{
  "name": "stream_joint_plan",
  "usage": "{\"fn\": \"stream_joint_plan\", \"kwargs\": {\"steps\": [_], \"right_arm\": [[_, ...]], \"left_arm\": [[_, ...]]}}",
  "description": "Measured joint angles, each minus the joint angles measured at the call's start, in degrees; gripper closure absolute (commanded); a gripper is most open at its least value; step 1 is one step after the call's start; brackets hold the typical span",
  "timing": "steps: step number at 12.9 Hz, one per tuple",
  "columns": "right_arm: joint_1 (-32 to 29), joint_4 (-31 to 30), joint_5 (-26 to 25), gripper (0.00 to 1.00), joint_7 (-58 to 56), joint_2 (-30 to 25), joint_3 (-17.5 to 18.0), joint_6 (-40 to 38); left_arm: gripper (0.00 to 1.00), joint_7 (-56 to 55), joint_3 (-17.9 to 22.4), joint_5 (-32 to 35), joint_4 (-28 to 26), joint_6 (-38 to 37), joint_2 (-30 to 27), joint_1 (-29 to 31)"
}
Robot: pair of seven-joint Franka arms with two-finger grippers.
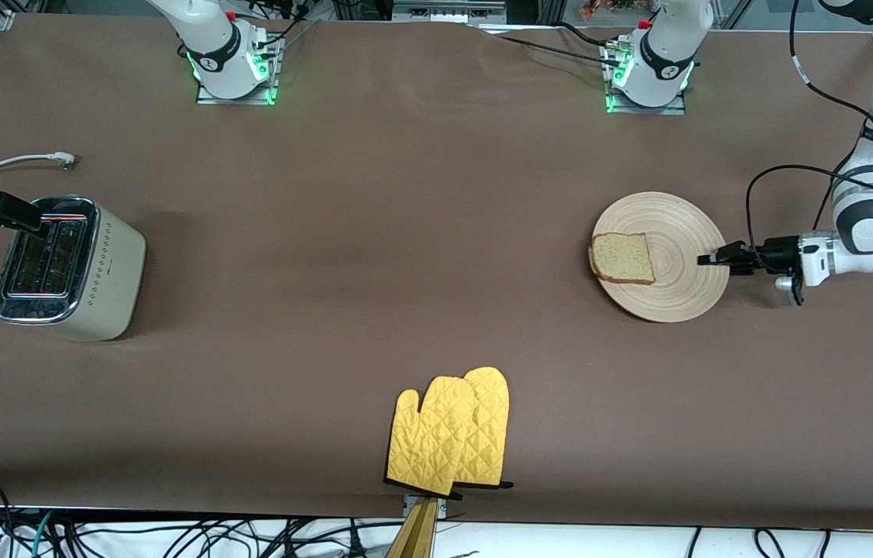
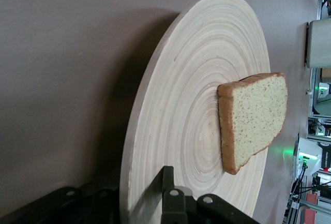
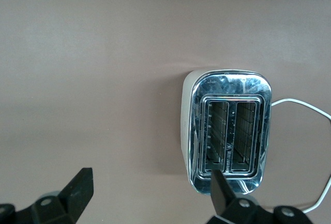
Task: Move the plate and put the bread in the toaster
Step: 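Slide the wooden plate with the left gripper toward the table center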
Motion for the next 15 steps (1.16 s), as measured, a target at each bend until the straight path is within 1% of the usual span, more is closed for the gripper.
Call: {"fn": "stream_joint_plan", "kwargs": {"steps": [2, 6, 12, 15], "right_arm": [[0.0, 0.0, 0.0, 0.0, 0.0, 0.0, 0.0, 0.0], [0.0, 0.0, 0.0, 0.0, 0.0, 0.0, 0.0, 0.0], [0.0, 0.0, 0.0, 0.0, 0.0, 0.0, 0.0, 0.0], [0.0, 0.0, 0.0, 0.0, 0.0, 0.0, 0.0, 0.0]], "left_arm": [[1.0, 0.0, -1.4, -0.6, 0.0, 0.7, 0.0, -0.5], [1.0, -0.5, -5.2, -4.8, 0.0, 1.7, 0.0, -1.1], [1.0, -4.9, -9.0, -9.5, -0.1, 2.3, 0.0, -2.0], [1.0, -6.1, -11.4, -14.1, -0.3, 2.9, 0.0, -2.9]]}}
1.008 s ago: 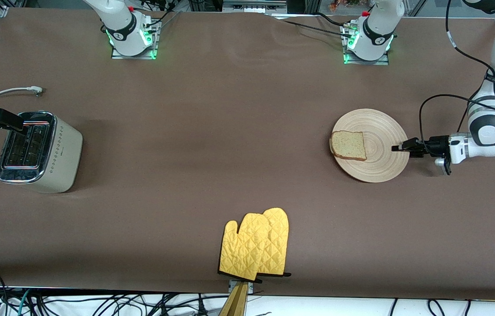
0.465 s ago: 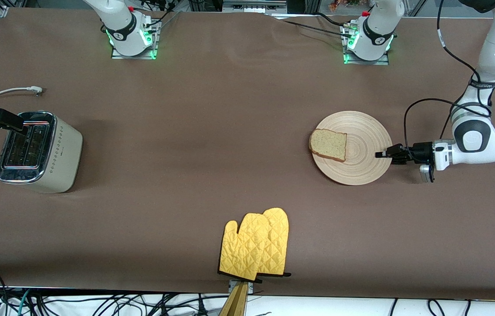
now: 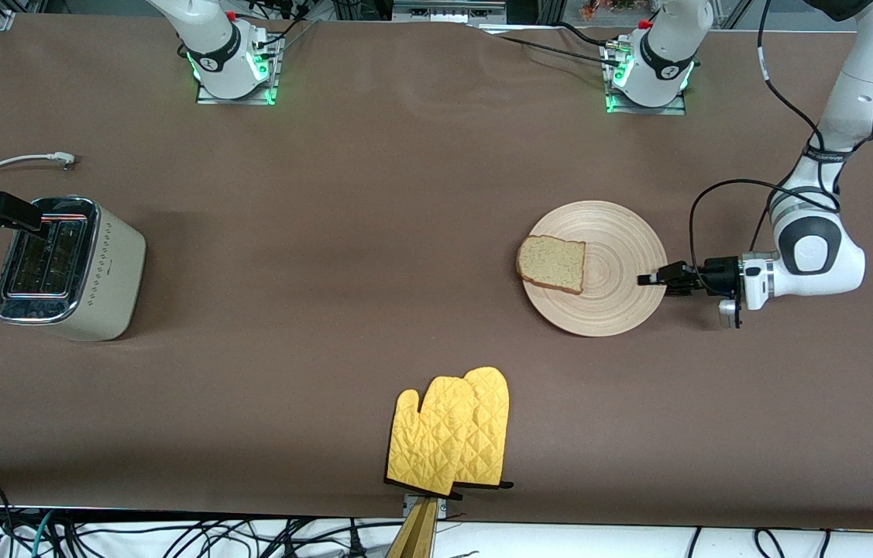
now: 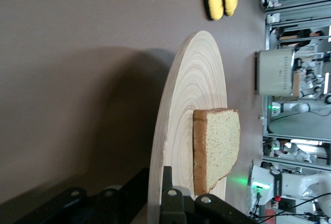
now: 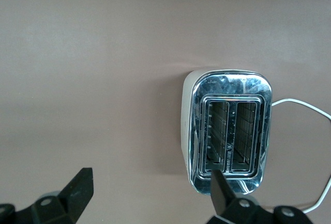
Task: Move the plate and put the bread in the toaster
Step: 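Slide the wooden plate with the left gripper toward the table center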
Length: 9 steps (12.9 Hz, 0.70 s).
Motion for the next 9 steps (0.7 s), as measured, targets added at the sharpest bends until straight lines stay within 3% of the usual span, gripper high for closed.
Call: {"fn": "stream_joint_plan", "kwargs": {"steps": [5, 9], "right_arm": [[0.0, 0.0, 0.1, 0.0, 0.0, 0.0, 0.0, 0.0], [0.0, 0.0, 0.8, 0.0, 0.0, 0.0, 0.1, 0.1]], "left_arm": [[1.0, -0.3, -2.3, -8.4, -0.1, -0.2, 0.1, -3.0], [1.0, -0.3, -2.5, -19.5, -0.2, 0.2, 1.2, -10.9]]}}
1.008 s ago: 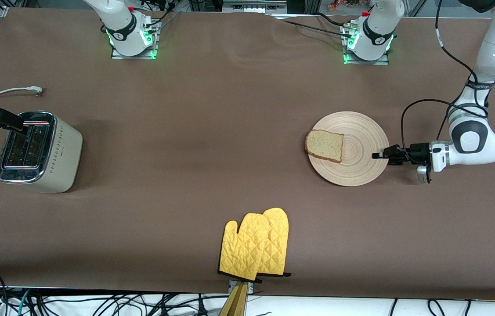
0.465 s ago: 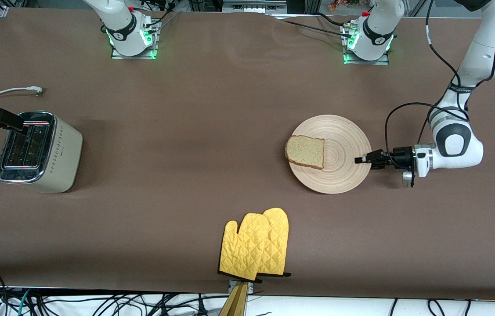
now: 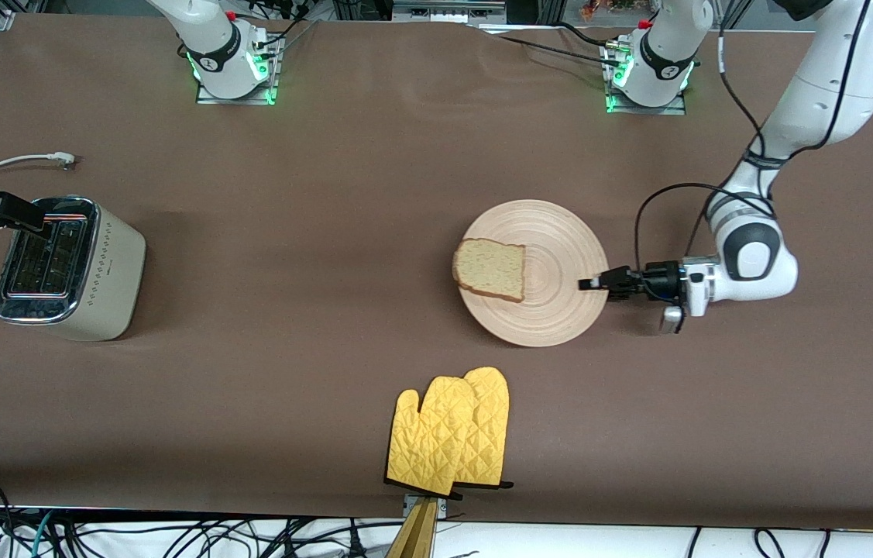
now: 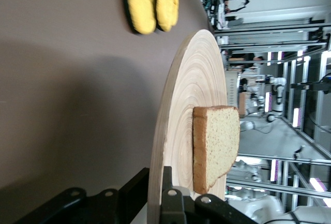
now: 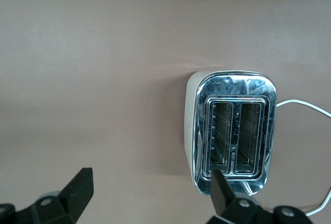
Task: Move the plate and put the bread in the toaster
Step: 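Slide the wooden plate with the left gripper toward the table center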
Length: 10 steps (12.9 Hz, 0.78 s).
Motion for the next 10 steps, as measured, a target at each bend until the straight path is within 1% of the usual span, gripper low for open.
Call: {"fn": "stream_joint_plan", "kwargs": {"steps": [5, 6, 9, 10], "right_arm": [[0.0, 0.0, 0.2, 0.0, 0.0, 0.4, 0.0, 0.0], [0.0, 0.0, 0.2, 0.0, 0.0, 0.5, 0.0, 0.0], [0.2, 0.0, -0.1, 0.0, 0.0, 0.5, 0.2, 0.0], [0.3, 0.0, -0.1, 0.0, 0.0, 0.6, 0.2, 0.0]], "left_arm": [[1.0, 0.1, -0.1, -14.1, 0.7, 5.4, 2.4, -12.8], [1.0, 0.1, -0.1, -15.6, 1.7, 6.9, 2.9, -15.1], [1.0, 0.0, 0.0, -16.6, 4.8, 13.0, 4.2, -21.0], [1.0, 0.0, 0.2, -18.5, 5.3, 14.2, 4.6, -22.7]]}}
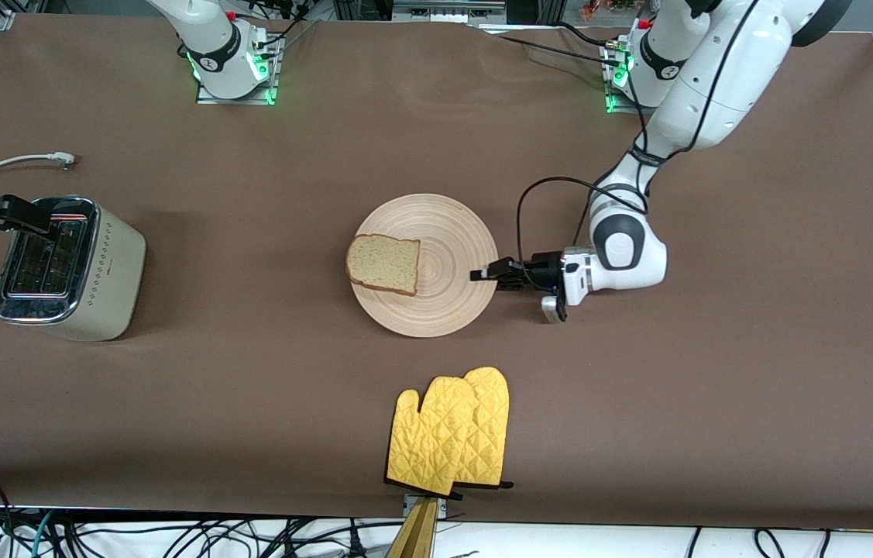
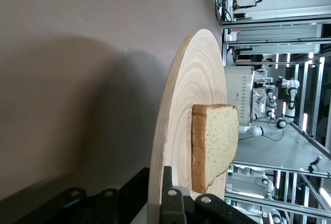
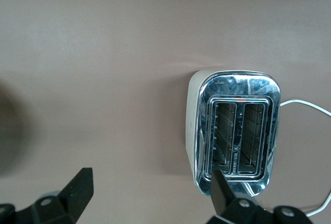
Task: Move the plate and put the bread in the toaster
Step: 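Slide the wooden plate with the left gripper toward the table center, then slide the plate further with the left gripper while the right gripper reaches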
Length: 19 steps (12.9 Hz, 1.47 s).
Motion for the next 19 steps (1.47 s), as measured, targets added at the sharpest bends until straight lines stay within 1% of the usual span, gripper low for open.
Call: {"fn": "stream_joint_plan", "kwargs": {"steps": [1, 4, 6, 9, 10, 11, 12, 14, 17, 18, 19], "right_arm": [[0.0, 0.0, 0.0, 0.0, 0.0, 0.1, 0.0, 0.0], [0.0, 0.0, 0.0, 0.0, 0.0, 1.0, 0.0, 0.0], [0.1, -0.1, 0.0, 0.0, -0.3, 1.7, 0.0, 0.0], [0.1, -0.1, 0.0, 0.0, -0.6, 3.0, 0.0, 0.1], [0.1, -0.1, 0.0, 0.0, -0.6, 3.3, 0.0, 0.1], [0.2, -0.1, 0.3, 0.0, -0.6, 3.7, 0.1, 0.1], [0.4, -0.2, 1.4, 0.0, -0.6, 4.2, 0.2, 0.2], [2.2, -0.2, 3.6, 0.0, -0.2, 5.6, 0.4, 0.7], [6.4, -0.6, 5.7, 0.0, 5.7, 7.8, 0.7, 3.2], [7.7, -0.9, 6.7, 0.0, 7.0, 8.6, 0.7, 4.3], [8.9, -1.2, 8.1, 0.0, 7.7, 9.5, 0.7, 5.5]], "left_arm": [[1.0, 0.0, 0.7, -2.3, 0.5, 0.5, 0.6, -2.0], [1.0, 0.4, 4.4, -7.6, 3.1, 0.8, 3.1, -8.0], [1.0, 1.7, 6.2, -10.3, 4.9, 0.6, 5.3, -10.4], [1.0, 1.8, 6.7, -10.5, 5.7, 0.6, 5.7, -11.1], [0.96, 1.8, 6.7, -10.5, 5.8, 0.6, 5.7, -11.1], [0.96, 1.8, 6.7, -10.5, 5.8, 0.6, 5.7, -11.1], [0.99, 1.9, 6.8, -10.5, 5.9, 0.7, 5.7, -11.1], [1.0, 2.0, 7.4, -10.5, 6.6, 2.6, 5.7, -11.2], [1.0, 2.1, 7.7, -9.9, 7.4, 6.1, 5.1, -11.2], [0.82, 2.1, 7.8, -9.6, 7.4, 6.3, 4.8, -11.3], [0.77, 2.0, 7.8, -8.9, 7.4, 6.5, 4.5, -11.4]]}}
